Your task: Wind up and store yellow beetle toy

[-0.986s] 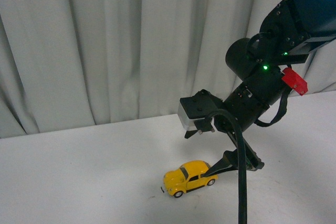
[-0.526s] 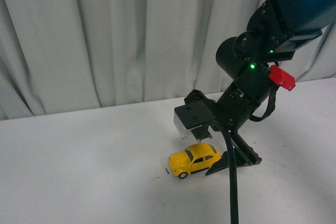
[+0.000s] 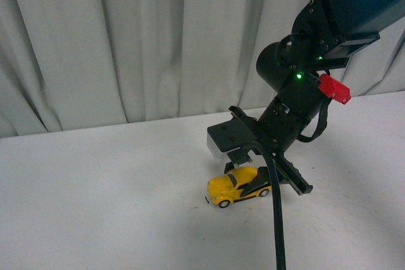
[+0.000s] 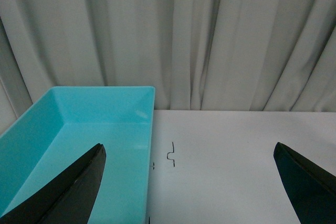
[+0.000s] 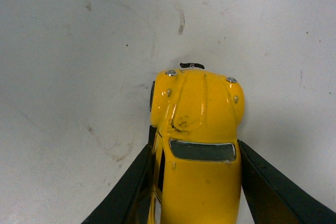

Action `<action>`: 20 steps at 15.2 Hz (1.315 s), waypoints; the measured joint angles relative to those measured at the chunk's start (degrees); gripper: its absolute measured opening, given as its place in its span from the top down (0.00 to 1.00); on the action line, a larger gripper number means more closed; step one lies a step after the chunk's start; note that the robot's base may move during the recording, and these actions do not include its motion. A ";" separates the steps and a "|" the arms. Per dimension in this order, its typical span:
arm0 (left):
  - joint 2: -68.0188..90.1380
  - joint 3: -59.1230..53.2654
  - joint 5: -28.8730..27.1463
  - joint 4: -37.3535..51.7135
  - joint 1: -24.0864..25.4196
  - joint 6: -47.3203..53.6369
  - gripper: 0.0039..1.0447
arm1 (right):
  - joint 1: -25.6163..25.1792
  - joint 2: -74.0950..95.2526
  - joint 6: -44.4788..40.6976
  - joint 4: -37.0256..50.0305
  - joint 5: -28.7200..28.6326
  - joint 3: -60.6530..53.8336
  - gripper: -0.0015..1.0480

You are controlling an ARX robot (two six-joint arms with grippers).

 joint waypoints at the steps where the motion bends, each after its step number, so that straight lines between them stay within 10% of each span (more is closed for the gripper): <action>1: 0.00 0.00 0.00 0.02 0.00 0.00 0.06 | -0.02 0.00 0.50 -0.07 -0.35 0.09 0.59; 20: 0.00 0.00 0.00 0.00 0.00 0.00 0.06 | -3.04 -1.14 4.09 3.41 -3.08 -3.96 0.65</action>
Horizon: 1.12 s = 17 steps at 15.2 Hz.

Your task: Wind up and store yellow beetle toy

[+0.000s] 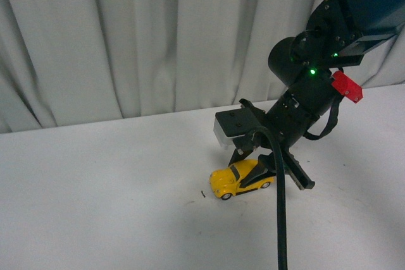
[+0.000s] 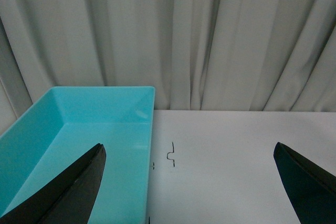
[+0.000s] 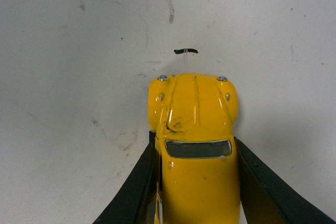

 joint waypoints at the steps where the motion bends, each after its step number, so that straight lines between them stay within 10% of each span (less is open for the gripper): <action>1: 0.00 0.00 0.00 0.02 0.00 0.00 0.06 | -0.24 -0.09 -0.26 0.15 -0.20 -0.37 0.65; 17: 0.00 0.00 0.00 0.02 0.00 0.00 0.06 | -15.96 -3.17 -4.81 -2.58 -3.34 -7.21 0.65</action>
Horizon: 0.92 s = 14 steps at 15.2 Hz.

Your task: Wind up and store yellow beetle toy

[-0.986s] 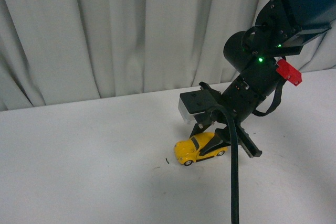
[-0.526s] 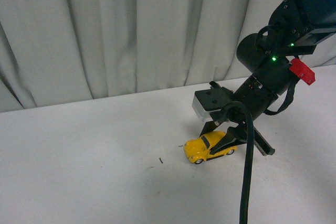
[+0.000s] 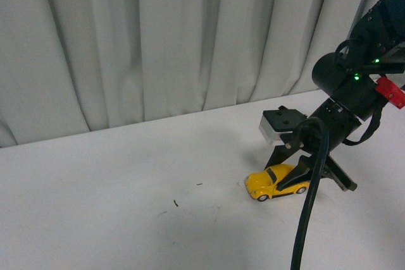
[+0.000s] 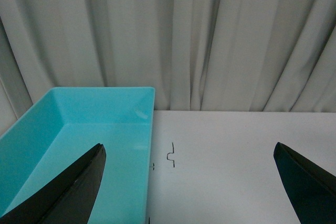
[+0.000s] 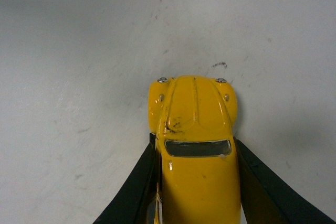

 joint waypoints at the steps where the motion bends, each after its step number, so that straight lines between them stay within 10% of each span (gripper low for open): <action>1: 0.00 0.00 0.00 -0.02 0.00 0.00 0.06 | -1.11 -0.26 -0.02 -0.28 0.00 -0.52 0.65; 12: 0.00 0.00 0.00 0.00 0.00 0.00 0.06 | -5.77 -1.86 -0.35 -0.68 -0.20 -3.26 0.66; 14: 0.00 0.00 0.00 0.00 0.00 0.00 0.06 | -5.66 -1.86 -0.33 -0.11 0.04 -3.48 0.45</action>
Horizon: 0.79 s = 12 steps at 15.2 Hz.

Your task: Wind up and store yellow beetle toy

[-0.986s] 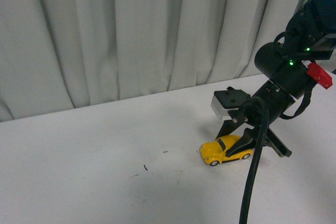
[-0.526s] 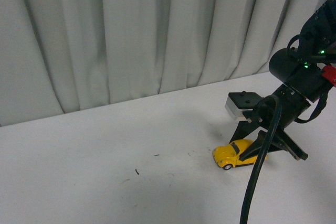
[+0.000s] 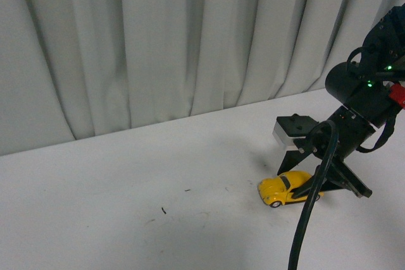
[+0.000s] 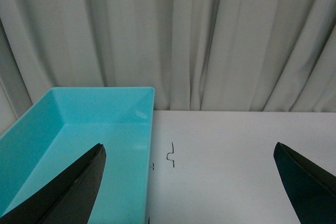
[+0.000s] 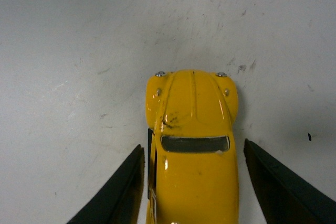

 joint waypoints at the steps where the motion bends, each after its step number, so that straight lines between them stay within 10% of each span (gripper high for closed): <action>1: 0.00 0.00 0.00 0.00 0.00 0.00 0.06 | 0.04 0.00 0.00 -0.07 -0.02 -0.07 0.33; 4: 0.00 0.00 0.00 -0.02 0.00 0.00 0.06 | 0.24 0.00 0.00 0.33 -0.02 -0.13 0.05; 12: 0.00 0.00 0.00 0.00 0.00 0.00 0.06 | 0.35 0.00 0.00 2.49 -0.02 -0.85 0.06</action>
